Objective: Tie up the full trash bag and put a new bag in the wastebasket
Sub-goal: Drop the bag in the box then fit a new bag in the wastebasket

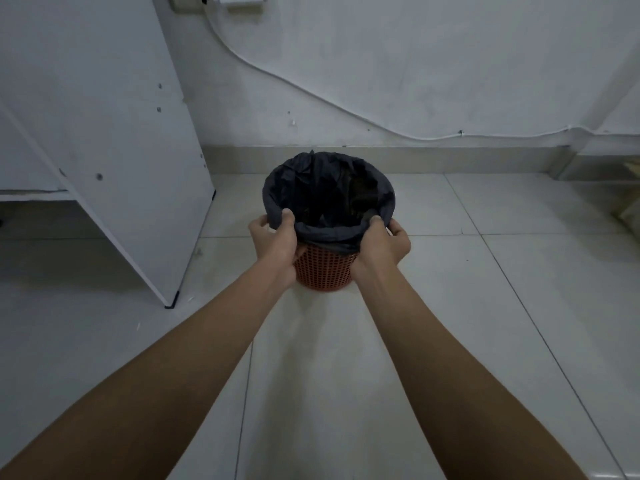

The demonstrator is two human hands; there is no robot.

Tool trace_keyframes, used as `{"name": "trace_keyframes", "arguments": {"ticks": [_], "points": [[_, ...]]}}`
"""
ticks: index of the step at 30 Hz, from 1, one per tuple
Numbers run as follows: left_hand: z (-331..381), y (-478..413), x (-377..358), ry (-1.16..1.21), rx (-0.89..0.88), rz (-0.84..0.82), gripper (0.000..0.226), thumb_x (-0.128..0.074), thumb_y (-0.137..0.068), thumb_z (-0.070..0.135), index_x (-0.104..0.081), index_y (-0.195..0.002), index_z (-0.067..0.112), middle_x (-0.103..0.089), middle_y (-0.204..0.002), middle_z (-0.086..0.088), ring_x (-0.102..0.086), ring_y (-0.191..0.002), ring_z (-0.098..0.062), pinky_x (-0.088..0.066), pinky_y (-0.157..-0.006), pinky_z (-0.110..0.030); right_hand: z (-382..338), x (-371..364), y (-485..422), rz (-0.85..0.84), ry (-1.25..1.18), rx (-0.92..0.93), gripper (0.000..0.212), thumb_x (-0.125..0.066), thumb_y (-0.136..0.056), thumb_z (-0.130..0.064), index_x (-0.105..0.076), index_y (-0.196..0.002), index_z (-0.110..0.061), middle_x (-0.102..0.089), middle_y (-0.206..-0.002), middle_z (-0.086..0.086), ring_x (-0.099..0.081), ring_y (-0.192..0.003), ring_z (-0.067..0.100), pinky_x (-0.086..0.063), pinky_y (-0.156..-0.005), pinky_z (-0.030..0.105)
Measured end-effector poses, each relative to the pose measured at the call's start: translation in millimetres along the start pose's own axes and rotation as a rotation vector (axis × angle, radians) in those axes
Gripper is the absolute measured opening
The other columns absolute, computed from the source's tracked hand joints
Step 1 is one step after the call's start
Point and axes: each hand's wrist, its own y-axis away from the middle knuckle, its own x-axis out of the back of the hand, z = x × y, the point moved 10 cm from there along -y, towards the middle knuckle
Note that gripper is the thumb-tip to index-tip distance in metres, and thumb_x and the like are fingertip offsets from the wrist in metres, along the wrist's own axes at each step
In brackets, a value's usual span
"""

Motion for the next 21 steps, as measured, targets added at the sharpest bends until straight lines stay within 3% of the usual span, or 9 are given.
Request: {"name": "trace_keyframes", "arguments": {"ticks": [2,5,8,11,16,21], "points": [[-0.7,1.3,-1.1,0.002,-0.001,0.002,0.036,-0.059,-0.099,0.031,-0.042,-0.124,0.012,-0.061,-0.119,-0.014,-0.063,-0.084,-0.021,-0.059,-0.061,-0.032,0.3,2.4,-3.5,0.017,0.005,0.015,0.022,-0.061,-0.098,-0.012,-0.064,-0.119,-0.003,-0.068,-0.107,0.008,-0.068,-0.088,0.016,-0.058,-0.078,0.027],[-3.4,4.9,1.5,0.039,0.003,0.055,0.034,-0.061,-0.098,0.027,-0.044,-0.121,0.009,-0.062,-0.115,-0.016,-0.064,-0.083,-0.023,-0.062,-0.065,-0.036,3.0,6.7,-4.9,0.049,-0.007,0.027,0.021,-0.053,-0.103,-0.017,-0.070,-0.108,-0.007,-0.067,-0.093,-0.002,-0.066,-0.084,0.014,-0.057,-0.080,0.027],[-3.5,9.5,2.8,0.111,-0.006,0.109,0.024,-0.061,-0.098,0.023,-0.044,-0.110,0.011,-0.060,-0.112,-0.014,-0.066,-0.086,-0.023,-0.062,-0.064,-0.038,5.8,4.0,0.2,0.020,-0.023,0.018,0.027,-0.045,-0.105,-0.011,-0.071,-0.115,-0.012,-0.069,-0.101,0.000,-0.067,-0.095,0.018,-0.058,-0.089,0.032],[-2.6,14.1,4.3,0.173,-0.020,0.154,0.021,-0.061,-0.098,0.020,-0.042,-0.103,0.012,-0.058,-0.099,-0.009,-0.064,-0.078,-0.018,-0.060,-0.054,-0.032,9.8,4.2,4.4,0.010,-0.071,-0.031,0.033,-0.045,-0.102,-0.002,-0.071,-0.120,-0.011,-0.070,-0.115,0.007,-0.068,-0.104,0.026,-0.058,-0.093,0.041],[-3.6,14.8,2.9,0.167,0.014,0.143,0.020,-0.061,-0.098,0.020,-0.043,-0.103,0.012,-0.054,-0.095,-0.005,-0.061,-0.077,-0.016,-0.058,-0.047,-0.028,16.2,12.7,8.0,0.033,-0.124,-0.112,0.024,-0.051,-0.102,-0.007,-0.068,-0.119,-0.009,-0.068,-0.115,0.009,-0.068,-0.102,0.026,-0.058,-0.093,0.042],[-3.6,14.7,4.4,0.168,0.031,0.136,0.018,-0.059,-0.099,0.019,-0.042,-0.104,0.012,-0.054,-0.106,-0.009,-0.062,-0.085,-0.020,-0.058,-0.046,-0.029,20.0,7.9,11.4,-0.029,-0.198,-0.174,0.011,-0.052,-0.102,-0.004,-0.057,-0.108,-0.011,-0.063,-0.103,0.007,-0.064,-0.085,0.016,-0.055,-0.065,0.027]]}}
